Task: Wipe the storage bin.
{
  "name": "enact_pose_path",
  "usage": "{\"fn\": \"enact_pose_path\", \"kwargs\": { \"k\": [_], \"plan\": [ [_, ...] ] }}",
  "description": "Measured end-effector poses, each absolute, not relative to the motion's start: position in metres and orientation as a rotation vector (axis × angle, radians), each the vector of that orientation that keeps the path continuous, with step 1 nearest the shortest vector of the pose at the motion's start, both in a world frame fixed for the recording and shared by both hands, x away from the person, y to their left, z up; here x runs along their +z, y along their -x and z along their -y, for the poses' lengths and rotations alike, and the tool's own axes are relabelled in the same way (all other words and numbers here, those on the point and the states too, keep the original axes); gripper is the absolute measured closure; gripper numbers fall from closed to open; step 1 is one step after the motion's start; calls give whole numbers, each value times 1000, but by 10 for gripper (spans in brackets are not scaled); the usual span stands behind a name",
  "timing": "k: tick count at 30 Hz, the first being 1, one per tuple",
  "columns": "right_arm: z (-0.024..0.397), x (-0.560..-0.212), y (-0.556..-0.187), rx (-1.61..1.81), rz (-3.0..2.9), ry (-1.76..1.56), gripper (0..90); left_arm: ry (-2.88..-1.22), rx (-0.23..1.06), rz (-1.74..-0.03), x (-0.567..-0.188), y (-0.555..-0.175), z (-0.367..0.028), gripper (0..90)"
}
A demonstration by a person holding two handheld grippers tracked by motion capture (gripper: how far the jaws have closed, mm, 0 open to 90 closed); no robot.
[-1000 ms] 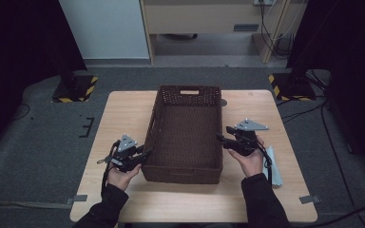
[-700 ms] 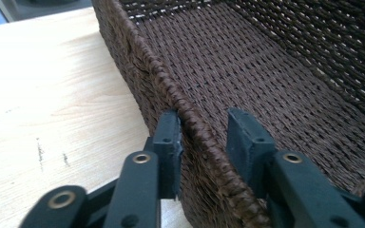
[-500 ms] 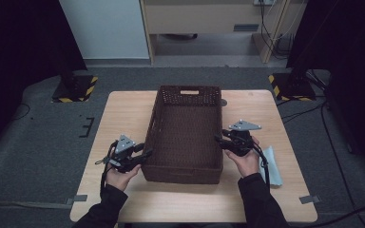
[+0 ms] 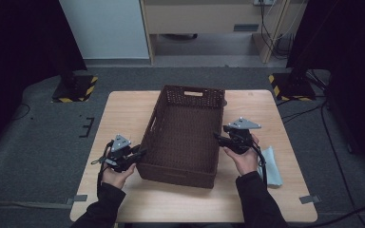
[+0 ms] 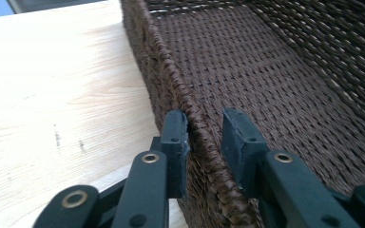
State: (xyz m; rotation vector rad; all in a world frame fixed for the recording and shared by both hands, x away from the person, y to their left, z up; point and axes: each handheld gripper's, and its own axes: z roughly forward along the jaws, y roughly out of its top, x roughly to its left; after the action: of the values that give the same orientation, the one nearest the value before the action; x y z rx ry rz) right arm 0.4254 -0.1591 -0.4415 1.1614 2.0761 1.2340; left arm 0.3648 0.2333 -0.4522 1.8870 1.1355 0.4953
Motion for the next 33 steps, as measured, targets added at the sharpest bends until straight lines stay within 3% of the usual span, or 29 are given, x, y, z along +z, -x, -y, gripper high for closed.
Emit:
{"fn": "enact_pose_path", "kwargs": {
  "k": [9, 15, 24, 33],
  "plan": [
    [154, -448, -431, 1209, -2093, -1198, 532, -1866, 519, -1117, -450, -358, -240, 651],
    [153, -446, -422, 1195, -2091, -1207, 524, -1882, 509, -1144, -451, -359, -240, 723],
    [155, -441, -428, 1195, -2026, -1195, 515, -1864, 529, -1169, -452, -365, -246, 748],
    [152, -445, -433, 1171, -2030, -1217, 570, -1831, 527, -1165, -451, -362, -250, 667]
  ]
}}
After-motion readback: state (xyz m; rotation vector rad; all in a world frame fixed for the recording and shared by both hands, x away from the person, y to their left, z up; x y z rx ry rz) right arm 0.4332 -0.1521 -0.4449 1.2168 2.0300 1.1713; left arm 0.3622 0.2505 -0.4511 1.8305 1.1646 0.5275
